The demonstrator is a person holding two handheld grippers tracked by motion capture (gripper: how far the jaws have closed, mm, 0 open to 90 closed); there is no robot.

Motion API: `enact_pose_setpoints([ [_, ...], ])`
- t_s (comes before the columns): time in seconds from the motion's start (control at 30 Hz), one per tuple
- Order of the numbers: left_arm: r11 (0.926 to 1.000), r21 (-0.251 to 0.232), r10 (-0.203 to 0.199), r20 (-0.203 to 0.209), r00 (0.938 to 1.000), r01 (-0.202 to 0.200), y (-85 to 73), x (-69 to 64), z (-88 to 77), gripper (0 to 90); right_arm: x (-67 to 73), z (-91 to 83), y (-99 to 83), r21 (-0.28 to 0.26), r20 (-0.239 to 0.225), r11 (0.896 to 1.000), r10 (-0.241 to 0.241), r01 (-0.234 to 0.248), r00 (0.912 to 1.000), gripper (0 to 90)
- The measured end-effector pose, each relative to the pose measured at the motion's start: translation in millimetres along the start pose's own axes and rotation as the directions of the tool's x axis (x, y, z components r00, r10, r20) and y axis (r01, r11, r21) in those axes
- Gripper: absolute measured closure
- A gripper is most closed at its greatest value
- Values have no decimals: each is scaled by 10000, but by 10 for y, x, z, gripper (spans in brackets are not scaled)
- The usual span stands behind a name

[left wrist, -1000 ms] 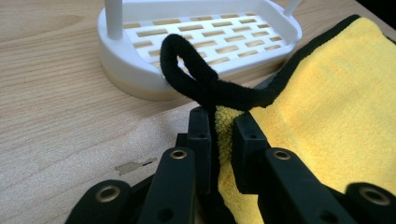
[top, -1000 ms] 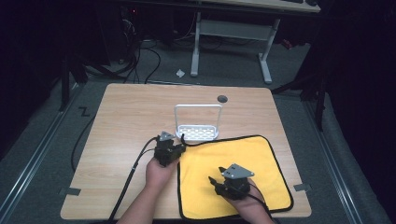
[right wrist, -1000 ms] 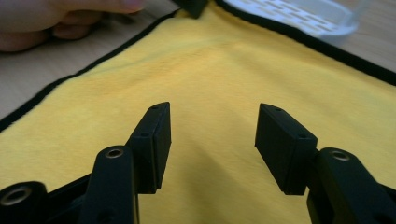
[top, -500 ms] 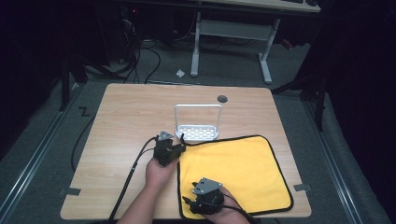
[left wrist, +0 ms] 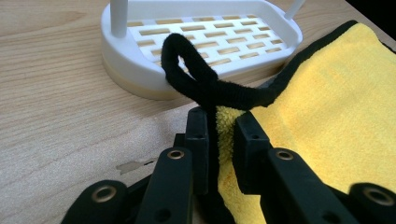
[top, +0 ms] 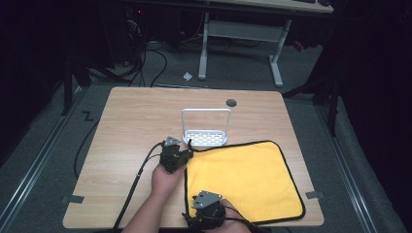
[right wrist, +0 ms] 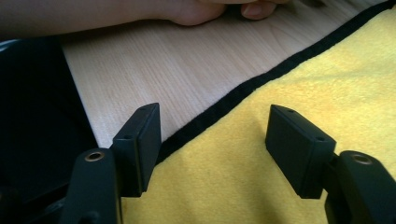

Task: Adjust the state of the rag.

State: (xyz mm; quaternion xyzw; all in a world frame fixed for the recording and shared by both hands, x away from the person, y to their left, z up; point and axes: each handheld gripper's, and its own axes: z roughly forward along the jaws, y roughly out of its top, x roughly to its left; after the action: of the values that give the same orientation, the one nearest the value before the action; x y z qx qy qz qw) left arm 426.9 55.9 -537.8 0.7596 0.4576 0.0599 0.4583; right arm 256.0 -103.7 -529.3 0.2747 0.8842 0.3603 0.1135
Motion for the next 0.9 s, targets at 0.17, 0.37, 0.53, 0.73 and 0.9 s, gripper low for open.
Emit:
enact_pose_setpoints([
  [0.17,10000,10,-49,-5,10000,49,2,4,5,776,22,15,-2,-5,31,9996,-268,268,9996,381],
  [0.37,10000,20,-67,20,10000,67,3,7,4,776,-24,-16,-20,-71,338,9996,-277,279,9990,548],
  [0.53,9999,16,-103,15,9999,103,3,10,4,776,-44,-30,-27,-79,488,9994,-330,334,9983,644],
  [0.73,9999,-24,-130,37,9999,130,2,13,-2,786,-42,-44,-41,-42,957,9977,-669,676,9932,806],
  [0.9,9997,-129,-228,128,9997,230,3,28,-11,789,-39,-72,-45,-175,1025,9962,-833,856,9912,822],
])
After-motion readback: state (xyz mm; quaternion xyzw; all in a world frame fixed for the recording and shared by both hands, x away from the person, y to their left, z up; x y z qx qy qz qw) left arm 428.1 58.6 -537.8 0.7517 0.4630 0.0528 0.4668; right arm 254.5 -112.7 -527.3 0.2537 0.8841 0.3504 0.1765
